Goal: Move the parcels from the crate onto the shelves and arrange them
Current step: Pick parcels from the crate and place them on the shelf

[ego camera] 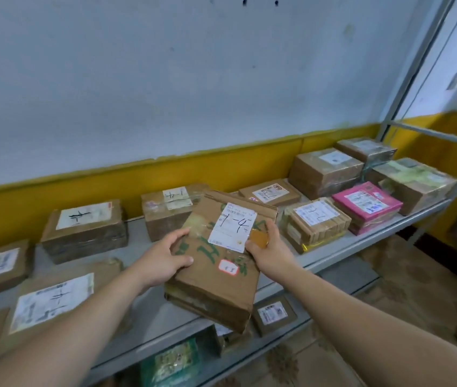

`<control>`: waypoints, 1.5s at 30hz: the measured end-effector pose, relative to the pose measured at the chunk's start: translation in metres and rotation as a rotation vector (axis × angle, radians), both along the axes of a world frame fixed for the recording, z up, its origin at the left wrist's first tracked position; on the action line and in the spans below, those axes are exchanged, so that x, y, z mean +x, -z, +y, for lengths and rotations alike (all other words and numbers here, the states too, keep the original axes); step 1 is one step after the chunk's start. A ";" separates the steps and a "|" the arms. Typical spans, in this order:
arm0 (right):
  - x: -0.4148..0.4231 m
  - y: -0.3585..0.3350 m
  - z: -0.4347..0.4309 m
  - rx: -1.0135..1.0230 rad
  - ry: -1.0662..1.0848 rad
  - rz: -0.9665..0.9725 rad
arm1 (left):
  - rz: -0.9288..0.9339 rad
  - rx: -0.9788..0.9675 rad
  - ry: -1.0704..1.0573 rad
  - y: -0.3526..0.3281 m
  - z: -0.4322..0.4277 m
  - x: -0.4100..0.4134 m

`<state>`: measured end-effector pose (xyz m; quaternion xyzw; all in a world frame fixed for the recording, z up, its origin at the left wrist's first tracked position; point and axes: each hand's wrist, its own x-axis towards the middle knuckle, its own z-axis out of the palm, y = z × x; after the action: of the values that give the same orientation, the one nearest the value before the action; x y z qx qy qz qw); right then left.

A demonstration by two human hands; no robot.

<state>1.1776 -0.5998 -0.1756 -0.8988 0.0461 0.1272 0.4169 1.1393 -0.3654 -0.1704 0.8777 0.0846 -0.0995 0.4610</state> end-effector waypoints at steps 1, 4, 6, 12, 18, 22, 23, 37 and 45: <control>0.005 0.001 0.000 -0.006 -0.016 0.005 | 0.003 -0.004 -0.005 0.004 0.002 0.005; 0.016 0.004 -0.001 -0.041 -0.090 0.044 | 0.037 0.000 -0.022 0.013 0.008 0.014; 0.025 0.006 -0.001 -0.107 -0.156 0.050 | 0.069 0.016 -0.031 0.015 0.011 0.017; 0.083 0.004 -0.004 -0.454 -0.290 -0.149 | 0.071 0.145 -0.102 0.012 0.000 0.014; 0.125 0.003 0.011 -0.628 -0.631 -0.266 | -0.054 0.491 -0.232 0.012 -0.038 0.002; 0.138 0.011 0.015 -0.687 -0.780 -0.295 | 0.100 0.539 -0.271 0.023 -0.070 -0.002; 0.139 0.012 0.015 -0.684 -0.785 -0.276 | 0.120 0.528 -0.291 0.026 -0.074 0.000; 0.121 0.015 -0.005 -0.651 -0.772 -0.187 | 0.207 0.666 -0.236 0.004 -0.030 0.019; 0.122 -0.001 -0.005 -0.675 -0.778 -0.255 | 0.174 0.613 -0.338 0.023 -0.062 0.010</control>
<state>1.2996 -0.6045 -0.1743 -0.9420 -0.3035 0.1402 0.0289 1.1495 -0.4273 -0.1929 0.9370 0.2934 -0.0662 0.1776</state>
